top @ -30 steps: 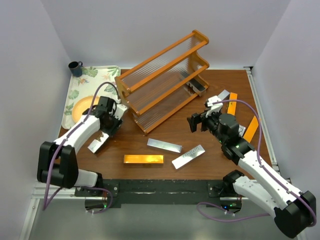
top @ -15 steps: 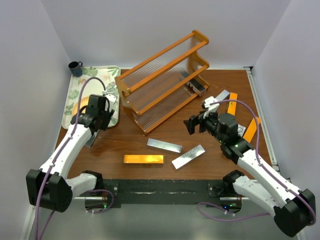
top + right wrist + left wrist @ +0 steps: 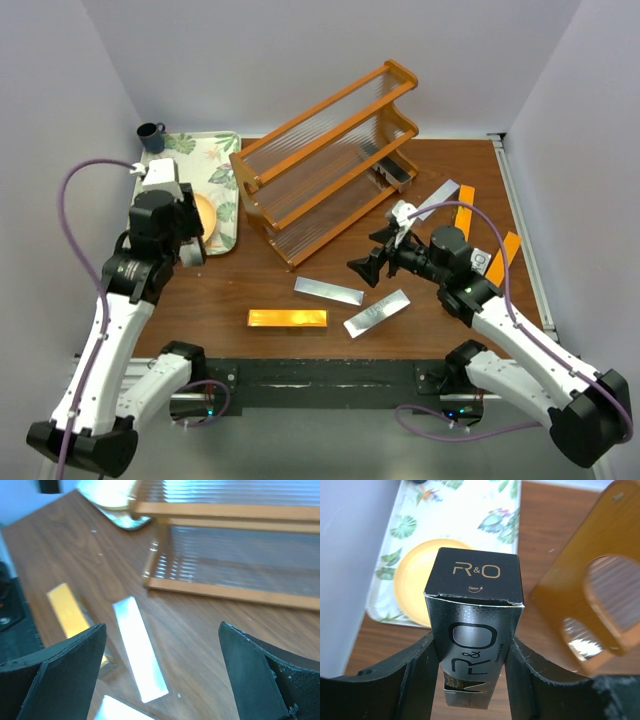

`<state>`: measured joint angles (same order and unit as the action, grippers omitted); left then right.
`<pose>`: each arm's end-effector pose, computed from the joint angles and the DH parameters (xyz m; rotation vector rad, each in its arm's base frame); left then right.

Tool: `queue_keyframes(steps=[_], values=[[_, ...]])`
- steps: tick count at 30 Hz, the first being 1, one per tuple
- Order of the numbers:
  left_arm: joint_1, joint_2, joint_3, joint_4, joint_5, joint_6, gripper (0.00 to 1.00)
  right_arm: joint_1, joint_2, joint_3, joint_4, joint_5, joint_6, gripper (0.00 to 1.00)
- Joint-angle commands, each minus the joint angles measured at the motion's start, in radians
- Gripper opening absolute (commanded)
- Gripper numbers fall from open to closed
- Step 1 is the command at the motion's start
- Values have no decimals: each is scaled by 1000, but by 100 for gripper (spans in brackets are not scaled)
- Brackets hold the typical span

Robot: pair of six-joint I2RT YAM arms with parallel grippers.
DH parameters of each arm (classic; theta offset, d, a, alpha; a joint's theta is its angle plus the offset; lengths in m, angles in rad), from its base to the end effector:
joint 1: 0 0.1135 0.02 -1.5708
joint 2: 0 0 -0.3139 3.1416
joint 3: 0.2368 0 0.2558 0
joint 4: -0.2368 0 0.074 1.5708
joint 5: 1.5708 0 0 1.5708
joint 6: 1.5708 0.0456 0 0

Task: Place and organize the toothpastes onto the shelf

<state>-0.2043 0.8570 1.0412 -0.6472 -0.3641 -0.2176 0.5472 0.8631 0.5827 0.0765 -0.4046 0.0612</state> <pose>0.1524 -0.0150 0.4032 -0.2398 1.9883 0.1005 0.1487 0.1116 0.3174 -0.7261 1.6775 0.7926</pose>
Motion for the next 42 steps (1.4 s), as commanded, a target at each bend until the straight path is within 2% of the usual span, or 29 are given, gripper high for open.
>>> queue_keyframes(steps=[1, 9, 22, 27, 38, 42], values=[[2, -85, 0, 95, 100, -229, 0, 54, 2, 5, 115, -66, 31, 98], [2, -278, -131, 187, 287, -484, 0, 230, 91, 19, 201, 10, 55, 98], [0, -404, -366, 323, 465, -810, 0, 542, 255, 69, 426, 349, 52, 98], [-3, -426, -444, 395, 528, -894, 0, 597, 356, 114, 491, 455, 42, 98], [-6, -466, -506, 460, 586, -979, 1, 616, 468, 152, 585, 501, 78, 95], [-10, -466, -524, 495, 610, -1003, 1, 614, 491, 157, 597, 512, 88, 90]])
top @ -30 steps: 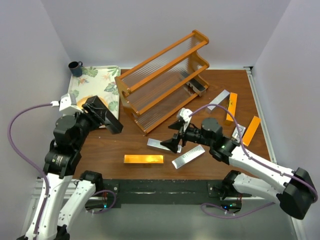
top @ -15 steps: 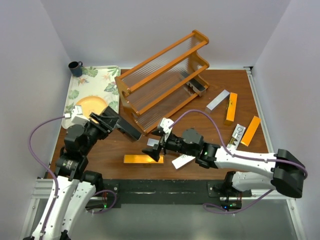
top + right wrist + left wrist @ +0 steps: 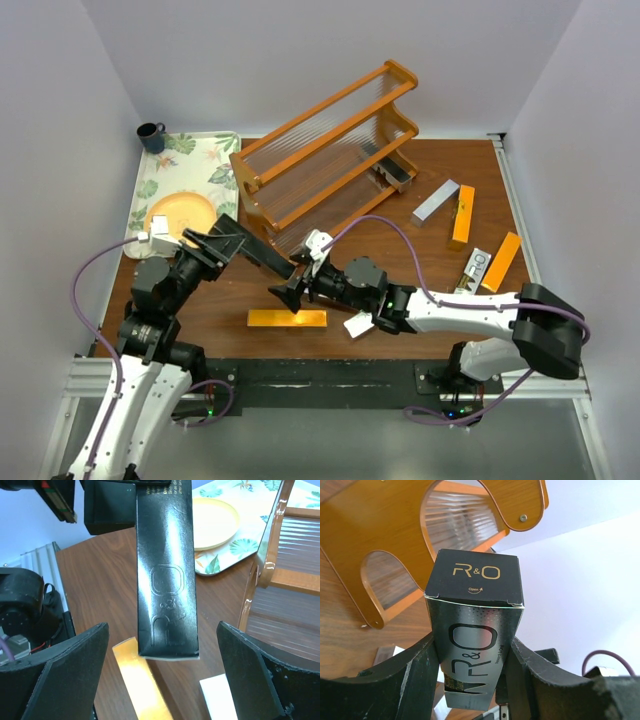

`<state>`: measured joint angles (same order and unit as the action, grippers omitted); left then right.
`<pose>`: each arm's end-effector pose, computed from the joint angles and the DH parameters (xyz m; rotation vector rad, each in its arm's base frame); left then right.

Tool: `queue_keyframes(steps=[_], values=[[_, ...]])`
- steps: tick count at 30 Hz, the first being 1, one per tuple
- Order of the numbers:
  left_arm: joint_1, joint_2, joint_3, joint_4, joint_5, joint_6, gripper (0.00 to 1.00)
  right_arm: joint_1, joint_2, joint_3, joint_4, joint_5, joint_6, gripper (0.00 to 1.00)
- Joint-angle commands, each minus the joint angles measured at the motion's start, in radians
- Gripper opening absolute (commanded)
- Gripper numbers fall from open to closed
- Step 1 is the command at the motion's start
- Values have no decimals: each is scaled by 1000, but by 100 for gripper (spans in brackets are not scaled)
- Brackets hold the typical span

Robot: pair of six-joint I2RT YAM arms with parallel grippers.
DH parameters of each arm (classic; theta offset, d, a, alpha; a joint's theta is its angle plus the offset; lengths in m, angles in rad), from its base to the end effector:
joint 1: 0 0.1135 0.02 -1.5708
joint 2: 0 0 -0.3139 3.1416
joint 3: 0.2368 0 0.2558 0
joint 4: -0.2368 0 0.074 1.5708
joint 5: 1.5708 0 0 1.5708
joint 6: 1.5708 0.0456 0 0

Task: Place and organize the toothpastes onto the shelf

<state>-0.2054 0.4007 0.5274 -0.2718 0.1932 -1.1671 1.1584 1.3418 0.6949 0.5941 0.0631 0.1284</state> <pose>0.0839 -0.0264 0.3097 -0.7205 1.7171 -1.1556 0.1240 0.2761 0.3109 -0.7960 1.5102 0.9279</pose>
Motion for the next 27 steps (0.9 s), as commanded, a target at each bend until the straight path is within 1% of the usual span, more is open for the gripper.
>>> queue_keyframes(steps=[1, 5, 6, 8, 9, 11, 12, 14, 15, 17, 18, 19, 20, 22, 23, 25, 26, 27], values=[[-9, -10, -20, 121, 55, -55, 1, 3, 13, 45, 87, 41, 22, 88], [-12, -22, -47, 141, 61, -66, 1, 4, 23, 51, 87, 30, 23, 75], [-12, -23, -50, 141, 61, -68, 1, 4, 23, 51, 87, 29, 23, 68], [-12, -28, -64, 146, 69, -72, 2, 4, 22, 48, 84, 32, 23, 61], [-12, -28, -69, 154, 71, -81, 3, 4, 20, 46, 84, 33, 22, 55], [-14, -31, -75, 160, 75, -88, 5, 4, 20, 46, 72, 37, 17, 49], [-14, -31, -73, 163, 75, -89, 5, 4, 20, 46, 67, 37, 16, 43], [-14, -31, -73, 164, 72, -86, 8, 3, 20, 45, 56, 38, 13, 38], [-14, -30, -72, 163, 72, -86, 9, 4, 19, 46, 53, 37, 10, 35], [-14, -30, -75, 164, 71, -85, 14, 4, 17, 51, 36, 35, 4, 28], [-14, -30, -73, 166, 72, -79, 18, 4, 17, 52, 32, 34, 1, 22], [-14, -28, -72, 166, 71, -74, 25, 4, 17, 52, 21, 32, -4, 22], [-14, -30, -70, 166, 69, -69, 39, 4, 13, 54, 16, 32, -7, 21], [-14, -30, -64, 154, 66, -49, 59, 4, 4, 54, -5, 27, -15, 21], [-14, -31, -58, 146, 52, -39, 77, 3, -13, 52, -14, 27, -18, 21], [-14, -33, -31, 115, 31, 16, 90, 4, -32, 51, -55, 27, -32, 21], [-15, -31, -18, 100, -6, 38, 97, 3, -42, 49, -77, 29, -38, 20], [-15, -33, -6, 64, -26, 90, 99, 4, -67, 49, -100, 32, -39, 18]])
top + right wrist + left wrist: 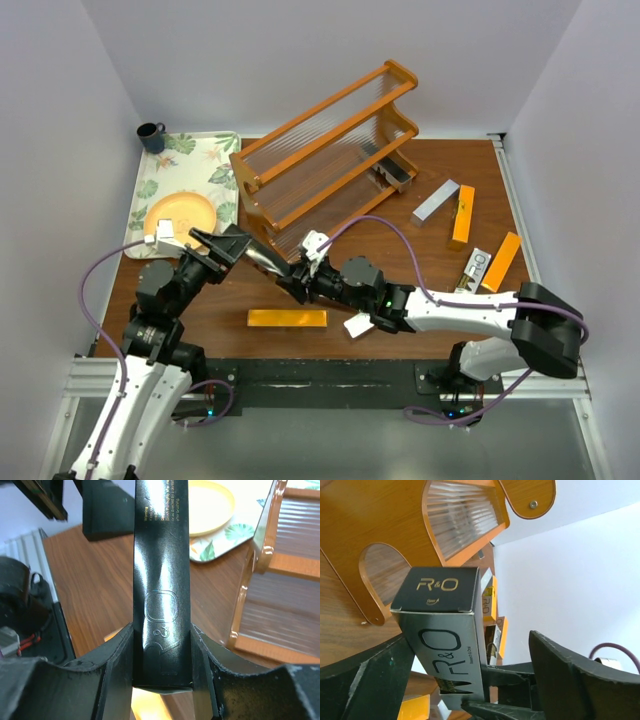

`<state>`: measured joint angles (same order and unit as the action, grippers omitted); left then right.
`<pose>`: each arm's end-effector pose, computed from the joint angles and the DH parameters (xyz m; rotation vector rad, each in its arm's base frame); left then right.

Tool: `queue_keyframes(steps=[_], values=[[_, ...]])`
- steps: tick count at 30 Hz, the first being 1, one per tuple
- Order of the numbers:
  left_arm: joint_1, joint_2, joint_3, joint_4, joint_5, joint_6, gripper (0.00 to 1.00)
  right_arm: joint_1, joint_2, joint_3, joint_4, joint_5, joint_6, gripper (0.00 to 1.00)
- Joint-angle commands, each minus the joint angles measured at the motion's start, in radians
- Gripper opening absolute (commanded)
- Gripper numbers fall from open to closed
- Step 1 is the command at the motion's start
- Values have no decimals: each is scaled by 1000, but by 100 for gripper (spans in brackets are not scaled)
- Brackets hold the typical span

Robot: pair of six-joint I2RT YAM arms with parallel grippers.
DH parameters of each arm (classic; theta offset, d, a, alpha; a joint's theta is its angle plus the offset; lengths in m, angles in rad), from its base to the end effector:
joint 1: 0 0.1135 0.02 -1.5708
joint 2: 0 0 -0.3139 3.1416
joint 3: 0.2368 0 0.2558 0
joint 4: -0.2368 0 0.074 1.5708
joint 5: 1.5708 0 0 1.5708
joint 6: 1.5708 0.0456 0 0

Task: Place and organize the toothpastes onto the shelf

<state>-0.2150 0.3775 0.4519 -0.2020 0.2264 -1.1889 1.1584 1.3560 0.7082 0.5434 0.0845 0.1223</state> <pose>0.0850 -0.0290 0.2925 -0.7011 1.7191 -1.2100 0.1263 0.2791 0.3055 -0.8103 1.5565 0.8842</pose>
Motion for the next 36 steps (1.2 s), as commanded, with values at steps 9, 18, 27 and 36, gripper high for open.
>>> queue_keyframes(steps=[9, 18, 27, 36], values=[[-17, -25, 225, -172, -381, 467, 100, -8, -239, -6, -345, 57, -81, 11], [-43, -69, 211, -137, -519, 785, 100, -189, -408, -102, -545, 52, -33, 11], [-53, -71, 117, -54, -429, 897, 100, -344, -411, -99, -692, 126, -41, 11], [-61, -55, 48, 30, -351, 992, 100, -581, -264, -33, -547, 37, -111, 11]])
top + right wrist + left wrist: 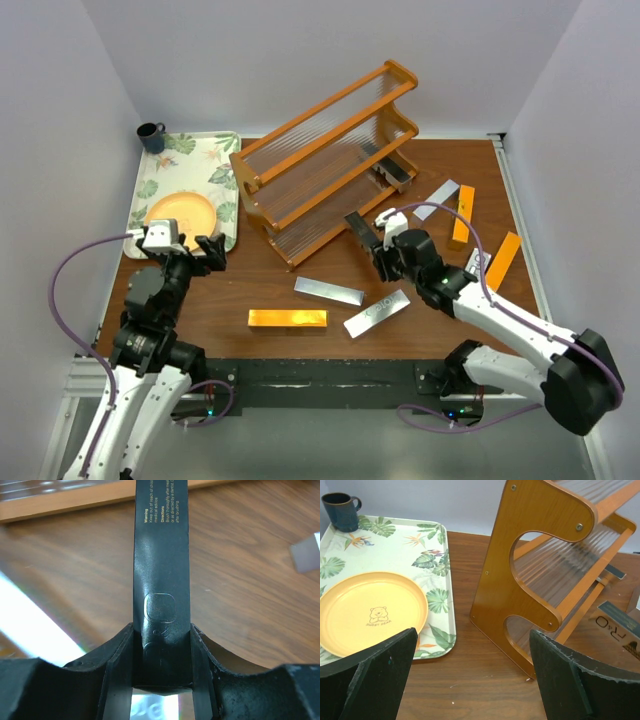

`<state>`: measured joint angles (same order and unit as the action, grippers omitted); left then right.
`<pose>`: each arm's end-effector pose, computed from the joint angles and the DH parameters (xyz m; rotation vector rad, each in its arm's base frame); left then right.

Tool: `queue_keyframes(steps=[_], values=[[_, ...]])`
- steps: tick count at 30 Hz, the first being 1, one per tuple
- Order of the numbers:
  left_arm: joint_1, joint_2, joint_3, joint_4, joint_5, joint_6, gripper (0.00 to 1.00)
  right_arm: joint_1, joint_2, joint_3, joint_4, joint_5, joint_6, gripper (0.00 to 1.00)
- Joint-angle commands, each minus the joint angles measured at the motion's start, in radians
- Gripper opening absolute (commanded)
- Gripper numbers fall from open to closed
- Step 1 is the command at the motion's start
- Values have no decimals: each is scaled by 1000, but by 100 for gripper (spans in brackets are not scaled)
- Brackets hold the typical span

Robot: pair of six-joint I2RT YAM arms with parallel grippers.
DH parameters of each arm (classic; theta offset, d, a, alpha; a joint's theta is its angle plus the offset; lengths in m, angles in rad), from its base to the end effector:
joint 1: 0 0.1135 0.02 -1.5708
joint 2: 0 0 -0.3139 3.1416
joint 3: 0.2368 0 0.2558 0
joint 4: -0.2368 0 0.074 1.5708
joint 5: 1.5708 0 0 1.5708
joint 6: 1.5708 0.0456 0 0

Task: Place and organize the toothpastes onto the shelf

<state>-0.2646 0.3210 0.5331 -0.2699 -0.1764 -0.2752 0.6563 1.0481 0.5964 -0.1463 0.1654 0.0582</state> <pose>0.0709 -0.0109 0.3167 -0.1446 1.6281 -0.2711 0.1722 0.1231 0.2640 -0.5476 2.0985 0.2324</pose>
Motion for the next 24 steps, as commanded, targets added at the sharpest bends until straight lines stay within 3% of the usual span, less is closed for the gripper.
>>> queue_keyframes(steps=[1, 9, 24], values=[[-16, -6, -42, 106, 57, 86, 100, -98, 87, 104, 172, -64, -52, 11], [-48, -26, -90, 153, 51, 171, 100, -248, 271, 224, 295, -248, -144, 11], [-73, -7, -104, 176, 55, 197, 100, -350, 654, 477, 387, -428, -185, 11]])
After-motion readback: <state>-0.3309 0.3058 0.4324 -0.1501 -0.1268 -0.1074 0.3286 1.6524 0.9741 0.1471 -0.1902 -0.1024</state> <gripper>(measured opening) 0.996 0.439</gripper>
